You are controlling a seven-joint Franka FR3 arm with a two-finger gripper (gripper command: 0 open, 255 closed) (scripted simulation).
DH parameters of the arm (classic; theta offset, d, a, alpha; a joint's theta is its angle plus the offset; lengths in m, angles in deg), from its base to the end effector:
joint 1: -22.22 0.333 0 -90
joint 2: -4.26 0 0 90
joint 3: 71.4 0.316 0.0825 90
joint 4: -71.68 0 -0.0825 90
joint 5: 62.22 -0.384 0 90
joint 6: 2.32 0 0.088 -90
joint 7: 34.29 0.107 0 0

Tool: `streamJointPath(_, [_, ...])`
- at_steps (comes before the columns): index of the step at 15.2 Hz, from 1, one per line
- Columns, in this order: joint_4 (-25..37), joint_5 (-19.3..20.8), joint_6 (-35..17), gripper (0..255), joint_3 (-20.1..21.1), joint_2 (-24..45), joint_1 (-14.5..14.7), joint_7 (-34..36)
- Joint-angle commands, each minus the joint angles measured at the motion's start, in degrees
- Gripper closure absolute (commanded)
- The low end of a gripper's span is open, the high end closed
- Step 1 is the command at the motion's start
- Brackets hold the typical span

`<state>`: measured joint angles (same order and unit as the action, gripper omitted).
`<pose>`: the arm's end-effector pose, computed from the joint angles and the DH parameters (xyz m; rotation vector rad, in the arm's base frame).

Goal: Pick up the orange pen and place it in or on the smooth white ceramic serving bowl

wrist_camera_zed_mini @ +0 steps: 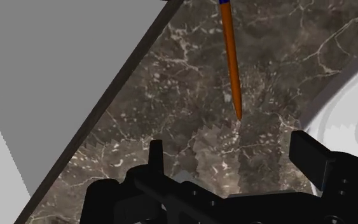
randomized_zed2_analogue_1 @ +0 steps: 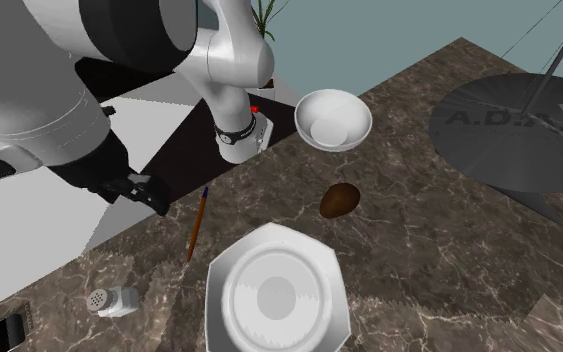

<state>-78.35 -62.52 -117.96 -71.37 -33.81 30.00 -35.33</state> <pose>0.3485 0.0481 0.4644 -3.1227 -0.2382 -0.1000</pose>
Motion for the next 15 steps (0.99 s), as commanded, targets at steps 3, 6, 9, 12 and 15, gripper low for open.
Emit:
streamJointPath(3, [-3.8, -2.19, -8.42, 0, -1.03, 4.61, 2.67, -4.14])
streamJointPath(6, [-5.83, -4.4, -14.85, 0, -1.56, 9.13, 5.17, -7.26])
streamJointPath(9, [-7.03, -6.06, -19.51, 0, -1.86, 12.68, 6.83, -9.33])
streamJointPath(12, [-7.96, -6.5, -22.53, 0, -1.83, 14.77, 7.13, -9.59])
streamJointPath(15, [-8.76, -7.02, -25.6, 0, -1.82, 17.04, 7.48, -9.9])
